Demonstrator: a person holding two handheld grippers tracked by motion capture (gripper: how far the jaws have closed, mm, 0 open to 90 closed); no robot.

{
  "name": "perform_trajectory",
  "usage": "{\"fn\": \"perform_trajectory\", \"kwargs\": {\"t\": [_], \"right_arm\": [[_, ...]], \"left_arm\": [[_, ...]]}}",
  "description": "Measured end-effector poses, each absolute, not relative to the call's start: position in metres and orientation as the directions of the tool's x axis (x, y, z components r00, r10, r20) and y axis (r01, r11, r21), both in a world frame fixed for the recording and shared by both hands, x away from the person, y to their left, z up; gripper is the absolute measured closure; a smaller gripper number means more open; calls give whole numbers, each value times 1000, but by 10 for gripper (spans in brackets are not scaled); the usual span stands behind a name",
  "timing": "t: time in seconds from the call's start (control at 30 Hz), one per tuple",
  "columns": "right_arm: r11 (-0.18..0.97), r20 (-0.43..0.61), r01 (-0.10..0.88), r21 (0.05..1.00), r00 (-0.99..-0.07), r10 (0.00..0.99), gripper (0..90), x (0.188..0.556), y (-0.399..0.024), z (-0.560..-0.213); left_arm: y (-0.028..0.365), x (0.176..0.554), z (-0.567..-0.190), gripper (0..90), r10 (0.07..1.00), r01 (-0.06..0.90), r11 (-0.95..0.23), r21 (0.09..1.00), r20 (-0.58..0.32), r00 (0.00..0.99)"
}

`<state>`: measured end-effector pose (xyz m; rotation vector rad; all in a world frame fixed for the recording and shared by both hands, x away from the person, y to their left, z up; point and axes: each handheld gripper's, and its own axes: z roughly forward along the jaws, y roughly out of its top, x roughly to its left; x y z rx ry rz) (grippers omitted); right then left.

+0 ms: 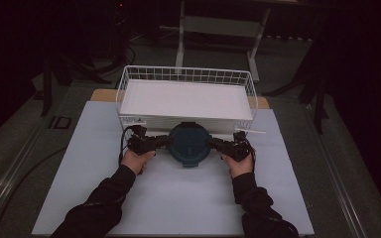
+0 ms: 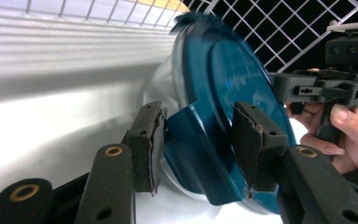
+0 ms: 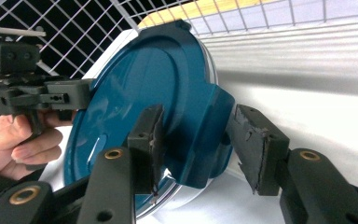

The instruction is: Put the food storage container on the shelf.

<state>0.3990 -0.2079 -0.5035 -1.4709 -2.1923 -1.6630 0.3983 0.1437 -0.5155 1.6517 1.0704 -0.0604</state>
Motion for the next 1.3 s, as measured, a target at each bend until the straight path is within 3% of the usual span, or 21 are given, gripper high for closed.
{"fn": "perform_trajectory", "kwargs": {"t": [0.13, 0.37, 0.53, 0.73, 1.0, 1.1, 1.17, 1.23, 1.3], "right_arm": [[-16, 500, 660, 751, -553, 667, 491, 401, -207, -503], [-17, 470, 650, 760, -531, 705, 454, 404, -204, -501], [-24, 475, 656, 755, -521, 709, 461, 406, -203, -499], [-28, 467, 639, 769, -530, 708, 430, 401, -202, -497], [-31, 472, 618, 786, -567, 675, 422, 383, -202, -484], [-16, 480, 621, 784, -590, 650, 426, 376, -200, -480], [-1, 462, 604, 797, -608, 646, 431, 364, -197, -474], [12, 451, 596, 803, -621, 641, 483, 354, -194, -471], [37, 439, 607, 794, -614, 656, 617, 345, -190, -470]], "left_arm": [[143, 399, -514, 480, 629, 643, 18, 765, -509, 588], [137, 398, -509, 468, 691, 599, -2, 801, -432, 579], [139, 400, -512, 451, 678, 626, 32, 779, -477, 560], [139, 400, -509, 443, 681, 625, 15, 780, -466, 565], [150, 386, -500, 302, 634, 596, 23, 803, -472, 612], [150, 379, -498, 189, 611, 605, 33, 796, -495, 618], [151, 372, -496, 141, 601, 561, 4, 828, -451, 660], [152, 359, -493, 86, 577, 556, -31, 831, -439, 689], [154, 352, -493, 69, 574, 549, -52, 834, -425, 700]]}}
